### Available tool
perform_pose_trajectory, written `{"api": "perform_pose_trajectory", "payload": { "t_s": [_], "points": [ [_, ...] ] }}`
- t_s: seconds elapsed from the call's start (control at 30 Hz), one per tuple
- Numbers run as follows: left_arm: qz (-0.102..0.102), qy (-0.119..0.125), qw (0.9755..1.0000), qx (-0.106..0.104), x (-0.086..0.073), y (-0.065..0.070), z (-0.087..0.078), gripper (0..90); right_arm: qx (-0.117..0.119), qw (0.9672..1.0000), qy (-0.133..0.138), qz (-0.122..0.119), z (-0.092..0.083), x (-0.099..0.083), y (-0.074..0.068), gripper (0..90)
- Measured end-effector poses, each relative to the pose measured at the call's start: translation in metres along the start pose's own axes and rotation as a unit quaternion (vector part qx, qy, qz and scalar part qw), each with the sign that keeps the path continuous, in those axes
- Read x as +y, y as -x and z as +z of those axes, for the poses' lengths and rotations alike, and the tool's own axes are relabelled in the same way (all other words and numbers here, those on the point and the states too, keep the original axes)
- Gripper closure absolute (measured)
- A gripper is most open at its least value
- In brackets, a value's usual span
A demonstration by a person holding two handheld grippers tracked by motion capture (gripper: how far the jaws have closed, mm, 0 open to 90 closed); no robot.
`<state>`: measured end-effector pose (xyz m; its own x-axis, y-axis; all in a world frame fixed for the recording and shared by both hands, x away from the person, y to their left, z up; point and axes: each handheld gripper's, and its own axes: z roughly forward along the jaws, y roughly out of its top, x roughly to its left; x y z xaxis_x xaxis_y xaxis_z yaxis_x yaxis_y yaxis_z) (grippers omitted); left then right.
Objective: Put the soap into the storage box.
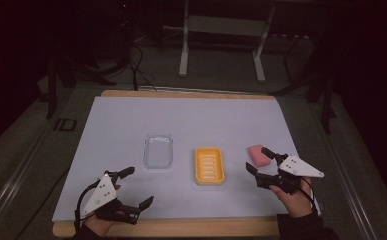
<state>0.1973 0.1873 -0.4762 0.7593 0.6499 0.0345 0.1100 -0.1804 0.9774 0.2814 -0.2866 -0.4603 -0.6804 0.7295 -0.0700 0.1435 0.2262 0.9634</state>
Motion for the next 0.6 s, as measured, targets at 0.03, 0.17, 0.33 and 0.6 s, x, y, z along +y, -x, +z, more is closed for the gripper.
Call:
{"api": "perform_pose_trajectory", "payload": {
  "t_s": [0.03,0.17,0.33,0.6],
  "points": [
    [0.0,0.0,1.0,0.0,0.0,0.0,0.0,0.6,-0.003,1.0,-0.006,-0.005,0.0,0.0,-0.002,22.0],
    [0.001,-0.001,1.0,-0.001,0.0,0.0,0.0,0.6,0.008,0.9999,-0.012,-0.002,0.001,0.0,-0.005,18.8],
    [0.001,0.0,1.0,-0.001,0.0,0.0,0.0,0.6,0.0,0.9996,-0.023,-0.016,0.004,0.0,-0.007,18.4],
    [0.02,-0.014,0.9997,0.004,-0.002,0.001,0.002,0.6,-0.005,0.9975,-0.071,0.0,0.008,0.003,0.004,18.4]
  ]
}}
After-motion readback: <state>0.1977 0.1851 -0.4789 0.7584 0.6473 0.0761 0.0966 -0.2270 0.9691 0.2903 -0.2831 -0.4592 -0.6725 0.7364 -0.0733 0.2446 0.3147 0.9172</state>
